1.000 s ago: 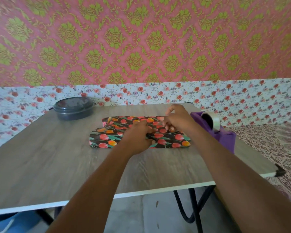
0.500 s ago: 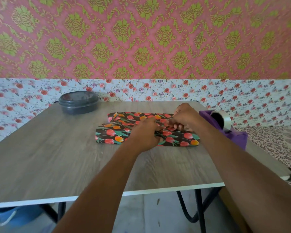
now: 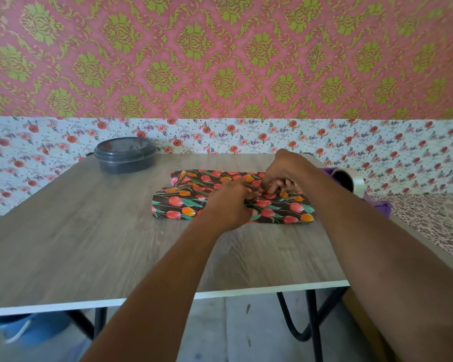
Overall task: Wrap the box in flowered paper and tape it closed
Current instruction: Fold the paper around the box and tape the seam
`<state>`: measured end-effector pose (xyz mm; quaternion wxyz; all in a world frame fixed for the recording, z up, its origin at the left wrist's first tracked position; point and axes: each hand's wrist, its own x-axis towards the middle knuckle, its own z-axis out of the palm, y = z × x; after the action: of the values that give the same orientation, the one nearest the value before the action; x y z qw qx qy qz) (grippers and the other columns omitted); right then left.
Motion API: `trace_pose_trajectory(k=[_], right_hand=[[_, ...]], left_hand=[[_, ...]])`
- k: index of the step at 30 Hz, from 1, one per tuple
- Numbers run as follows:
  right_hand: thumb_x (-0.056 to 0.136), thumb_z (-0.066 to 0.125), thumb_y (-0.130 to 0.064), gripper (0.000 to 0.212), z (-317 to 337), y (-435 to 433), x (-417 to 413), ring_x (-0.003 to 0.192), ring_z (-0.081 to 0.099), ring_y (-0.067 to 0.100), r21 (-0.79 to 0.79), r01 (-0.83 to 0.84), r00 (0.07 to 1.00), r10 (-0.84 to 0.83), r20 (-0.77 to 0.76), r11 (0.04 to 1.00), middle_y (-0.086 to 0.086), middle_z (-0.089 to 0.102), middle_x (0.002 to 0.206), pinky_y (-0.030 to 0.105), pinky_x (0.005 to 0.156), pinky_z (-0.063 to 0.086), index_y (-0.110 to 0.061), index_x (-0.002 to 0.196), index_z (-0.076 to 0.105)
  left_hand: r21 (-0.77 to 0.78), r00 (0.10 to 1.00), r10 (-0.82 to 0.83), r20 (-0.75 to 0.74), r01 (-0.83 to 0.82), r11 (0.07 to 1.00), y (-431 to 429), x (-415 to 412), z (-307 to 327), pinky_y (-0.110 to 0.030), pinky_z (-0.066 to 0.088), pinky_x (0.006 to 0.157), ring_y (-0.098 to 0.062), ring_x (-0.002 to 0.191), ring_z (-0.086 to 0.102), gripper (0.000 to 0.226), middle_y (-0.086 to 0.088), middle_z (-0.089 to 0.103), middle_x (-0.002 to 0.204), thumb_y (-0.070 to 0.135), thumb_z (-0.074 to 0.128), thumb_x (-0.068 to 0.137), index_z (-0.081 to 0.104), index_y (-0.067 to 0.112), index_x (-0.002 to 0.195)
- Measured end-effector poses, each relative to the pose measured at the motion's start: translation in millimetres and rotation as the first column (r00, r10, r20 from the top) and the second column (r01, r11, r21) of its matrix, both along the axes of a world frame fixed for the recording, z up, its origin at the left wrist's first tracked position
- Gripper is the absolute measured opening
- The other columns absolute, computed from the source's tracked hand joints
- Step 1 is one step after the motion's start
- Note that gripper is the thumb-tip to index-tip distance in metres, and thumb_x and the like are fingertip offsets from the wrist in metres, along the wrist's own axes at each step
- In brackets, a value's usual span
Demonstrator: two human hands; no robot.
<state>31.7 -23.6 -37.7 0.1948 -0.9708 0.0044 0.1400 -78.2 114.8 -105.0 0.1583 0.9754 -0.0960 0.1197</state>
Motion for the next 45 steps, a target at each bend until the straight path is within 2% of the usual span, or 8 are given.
trace_pose_trajectory(k=[4,10,14,19,27,32,39,45], right_hand=[[0.074,0.088,-0.015,0.039,-5,-6,3,0.046,0.055,0.013,-0.059,-0.015,0.972,0.028,0.231,0.998,0.002,0.063,0.06,0.023,0.045,0.042,-0.005,0.089,0.053],[0.072,0.092,-0.031,0.054,-14,-22,2,0.044,0.059,0.012,-0.019,0.002,0.973,0.003,0.232,1.0,0.0,0.067,0.052,0.022,0.044,0.043,-0.001,0.104,0.061],[0.072,0.093,-0.022,0.062,-14,-27,-4,0.088,0.064,0.027,-0.017,-0.006,0.965,0.011,0.261,1.0,0.011,0.062,0.098,0.033,0.064,0.048,-0.006,0.112,0.048],[0.078,0.081,-0.019,0.037,-19,-14,-10,0.071,0.056,0.02,0.072,-0.024,0.924,-0.005,0.381,0.997,0.008,0.056,0.086,0.03,0.051,0.04,-0.007,0.096,0.051],[0.084,0.082,-0.013,0.051,-24,-28,-23,0.106,0.056,0.033,0.208,0.073,0.977,-0.112,0.181,0.975,0.012,0.05,0.107,0.038,0.08,0.046,-0.006,0.113,0.041],[0.074,0.074,0.001,0.028,-19,-35,-34,0.1,0.066,0.031,0.356,0.031,0.923,-0.164,0.348,0.934,0.008,0.065,0.095,0.049,0.088,0.058,-0.003,0.098,0.059],[0.076,0.073,-0.005,0.01,-37,-97,-81,0.088,0.063,0.022,0.482,-0.181,0.676,-0.247,0.694,0.857,0.003,0.066,0.083,0.047,0.09,0.051,-0.011,0.079,0.065],[0.085,0.07,-0.034,0.013,-59,-172,-78,0.12,0.052,0.035,0.497,0.138,0.67,-0.451,0.59,0.857,0.009,0.065,0.112,0.04,0.087,0.034,-0.024,0.088,0.064]], left_hand=[[0.002,1.0,0.01,-0.012,-0.01,1.0,-2,0,0,-0.049,0.046,0.103,-0.029,0.127,0.044,0.051,-0.007,0.05,0.132,0.033,0.074,0.089,0.06,0.011,0.133],[0.038,1.0,-0.015,-0.006,0.016,0.999,1,6,-4,-0.049,0.047,0.1,-0.027,0.121,0.043,0.046,-0.005,0.048,0.126,0.037,0.07,0.09,0.065,0.017,0.131],[0.02,1.0,-0.026,-0.008,0.026,0.999,2,8,-6,-0.049,0.047,0.1,-0.027,0.12,0.043,0.048,-0.004,0.048,0.124,0.039,0.07,0.09,0.064,0.02,0.134],[-0.002,1.0,-0.016,0.002,0.016,1.0,1,8,-6,-0.048,0.047,0.101,-0.027,0.122,0.045,0.045,-0.004,0.05,0.126,0.037,0.073,0.089,0.067,0.015,0.128],[0.027,1.0,-0.014,-0.026,0.015,1.0,1,9,-5,-0.047,0.046,0.1,-0.027,0.12,0.042,0.047,-0.004,0.048,0.125,0.038,0.07,0.09,0.064,0.02,0.134],[-0.018,0.999,-0.033,-0.032,0.033,0.999,1,7,-2,-0.041,0.049,0.095,-0.023,0.112,0.047,0.049,-0.003,0.051,0.117,0.032,0.074,0.087,0.064,0.019,0.133],[-0.165,0.994,0.002,-0.108,-0.02,0.986,-11,10,16,-0.037,0.06,0.081,-0.021,0.091,0.068,0.047,-0.007,0.071,0.107,0.027,0.084,0.079,0.07,0.009,0.12],[-0.142,0.987,0.132,-0.096,-0.145,0.979,-27,8,23,-0.044,0.059,0.08,-0.018,0.074,0.06,0.014,-0.005,0.061,0.093,0.027,0.083,0.068,0.071,0.024,0.075]])
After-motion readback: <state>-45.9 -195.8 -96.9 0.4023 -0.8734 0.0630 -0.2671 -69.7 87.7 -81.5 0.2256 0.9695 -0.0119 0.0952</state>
